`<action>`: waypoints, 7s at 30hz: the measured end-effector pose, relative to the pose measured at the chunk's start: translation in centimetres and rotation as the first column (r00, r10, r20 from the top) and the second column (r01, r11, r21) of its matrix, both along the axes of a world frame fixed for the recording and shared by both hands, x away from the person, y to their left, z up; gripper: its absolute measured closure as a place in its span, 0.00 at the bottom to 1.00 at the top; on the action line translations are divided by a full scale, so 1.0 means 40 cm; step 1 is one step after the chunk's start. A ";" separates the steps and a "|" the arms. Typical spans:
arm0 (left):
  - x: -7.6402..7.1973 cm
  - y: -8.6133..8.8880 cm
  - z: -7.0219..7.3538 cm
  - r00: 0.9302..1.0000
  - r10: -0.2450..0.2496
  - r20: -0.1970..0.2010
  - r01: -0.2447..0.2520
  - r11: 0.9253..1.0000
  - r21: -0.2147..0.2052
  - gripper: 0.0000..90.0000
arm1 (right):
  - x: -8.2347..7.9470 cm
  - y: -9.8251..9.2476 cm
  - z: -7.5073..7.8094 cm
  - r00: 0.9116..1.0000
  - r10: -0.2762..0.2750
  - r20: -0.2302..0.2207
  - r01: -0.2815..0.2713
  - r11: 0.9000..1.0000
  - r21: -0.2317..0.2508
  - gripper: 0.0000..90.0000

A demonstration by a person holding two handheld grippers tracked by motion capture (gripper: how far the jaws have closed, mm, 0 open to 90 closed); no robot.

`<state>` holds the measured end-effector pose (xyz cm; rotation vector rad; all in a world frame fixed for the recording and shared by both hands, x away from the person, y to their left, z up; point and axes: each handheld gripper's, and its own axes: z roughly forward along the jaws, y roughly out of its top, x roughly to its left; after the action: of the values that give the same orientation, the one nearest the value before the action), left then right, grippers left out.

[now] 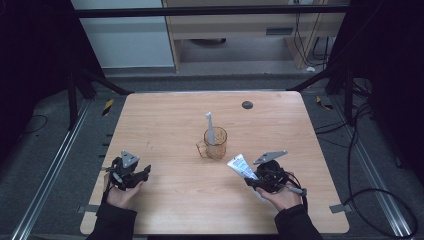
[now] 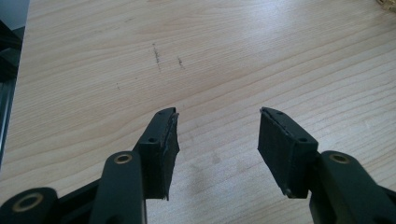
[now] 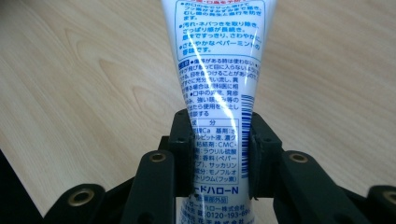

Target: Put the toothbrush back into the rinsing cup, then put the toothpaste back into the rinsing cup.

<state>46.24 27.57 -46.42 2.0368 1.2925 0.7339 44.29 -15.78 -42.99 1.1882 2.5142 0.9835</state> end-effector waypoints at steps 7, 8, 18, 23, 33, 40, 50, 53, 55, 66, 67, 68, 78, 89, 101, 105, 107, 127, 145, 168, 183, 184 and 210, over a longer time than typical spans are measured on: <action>-0.001 -0.001 0.002 1.000 0.001 0.006 -0.001 1.000 -0.001 0.52 | 0.007 0.010 0.029 0.996 -0.029 0.080 0.023 0.997 0.078 0.76; 0.000 0.000 0.002 1.000 0.001 0.007 -0.001 1.000 -0.002 0.52 | 0.007 0.011 0.033 0.995 -0.034 0.091 0.026 0.996 0.088 0.76; 0.001 0.001 0.001 1.000 0.000 0.004 0.000 1.000 -0.003 0.52 | 0.027 0.012 0.088 0.971 -0.126 0.202 0.083 0.975 0.208 0.76; 0.002 -0.002 0.002 1.000 -0.005 0.008 0.005 1.000 -0.007 0.52 | 0.044 0.016 0.111 0.945 -0.191 0.266 0.116 0.954 0.276 0.76; 0.001 -0.002 0.004 1.000 -0.004 0.012 0.004 1.000 -0.010 0.52 | 0.088 0.031 0.115 0.906 -0.266 0.329 0.144 0.925 0.353 0.76; 0.007 -0.002 0.002 1.000 0.001 0.010 0.000 1.000 -0.010 0.52 | 0.111 0.041 0.114 0.884 -0.310 0.350 0.159 0.903 0.400 0.76; 0.006 -0.003 0.002 1.000 -0.001 0.013 0.001 1.000 -0.009 0.52 | 0.146 0.076 0.114 0.844 -0.387 0.373 0.184 0.860 0.476 0.76; 0.006 -0.003 0.003 1.000 0.001 0.018 -0.001 1.000 -0.012 0.52 | 0.157 0.086 0.115 0.831 -0.406 0.380 0.189 0.849 0.494 0.76; 0.007 -0.003 0.003 1.000 0.001 0.016 0.000 1.000 -0.010 0.52 | 0.165 0.090 0.116 0.819 -0.422 0.389 0.192 0.840 0.507 0.76; 0.009 -0.001 0.003 1.000 0.002 0.016 -0.001 1.000 -0.011 0.52 | 0.208 0.122 0.116 0.799 -0.450 0.399 0.187 0.816 0.547 0.76; 0.009 -0.001 0.003 1.000 0.002 0.016 -0.001 1.000 -0.011 0.52 | 0.209 0.125 0.117 0.796 -0.454 0.401 0.186 0.813 0.552 0.76; 0.009 -0.001 0.003 1.000 0.002 0.016 -0.001 1.000 -0.011 0.52 | 0.209 0.125 0.117 0.796 -0.454 0.401 0.186 0.813 0.552 0.76; 0.010 -0.001 0.002 1.000 0.002 0.016 -0.002 1.000 -0.011 0.52 | 0.231 0.139 0.105 0.785 -0.472 0.401 0.185 0.797 0.575 0.76; 0.010 -0.001 0.002 1.000 0.001 0.017 -0.001 1.000 -0.011 0.52 | 0.247 0.161 0.085 0.786 -0.479 0.391 0.201 0.796 0.571 0.76; 0.010 -0.004 0.002 1.000 -0.001 0.016 0.001 1.000 -0.010 0.52 | 0.265 0.178 0.065 0.783 -0.496 0.374 0.213 0.780 0.589 0.76; 0.011 -0.004 0.001 1.000 -0.001 0.015 0.001 1.000 -0.009 0.52 | 0.269 0.185 0.058 0.786 -0.495 0.370 0.212 0.779 0.590 0.76; 0.011 -0.004 0.001 1.000 -0.001 0.014 0.001 1.000 -0.010 0.52 | 0.270 0.189 0.055 0.789 -0.494 0.367 0.213 0.779 0.590 0.76; 0.012 -0.005 -0.001 1.000 -0.003 0.013 0.003 1.000 -0.006 0.52 | 0.280 0.218 0.017 0.801 -0.476 0.362 0.218 0.796 0.565 0.76; 0.012 -0.005 -0.001 1.000 -0.002 0.014 0.002 1.000 -0.005 0.53 | 0.284 0.228 -0.029 0.813 -0.461 0.356 0.228 0.814 0.534 0.75; 0.012 -0.007 -0.001 1.000 -0.002 0.013 0.002 1.000 0.000 0.53 | 0.281 0.233 -0.051 0.846 -0.411 0.339 0.221 0.849 0.480 0.72; 0.012 -0.008 0.000 1.000 -0.002 0.013 0.002 1.000 0.001 0.53 | 0.274 0.230 -0.047 0.851 -0.397 0.344 0.218 0.863 0.456 0.70; 0.012 -0.008 0.000 1.000 -0.002 0.013 0.002 1.000 0.001 0.53 | 0.274 0.230 -0.047 0.851 -0.397 0.344 0.218 0.863 0.456 0.70; 0.012 -0.008 0.000 1.000 -0.002 0.013 0.002 1.000 0.002 0.52 | 0.248 0.217 -0.049 0.872 -0.343 0.350 0.205 0.904 0.375 0.61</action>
<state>46.72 27.26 -46.40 2.0308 1.2829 0.7471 54.22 -7.10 -44.93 1.2275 1.8416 1.4335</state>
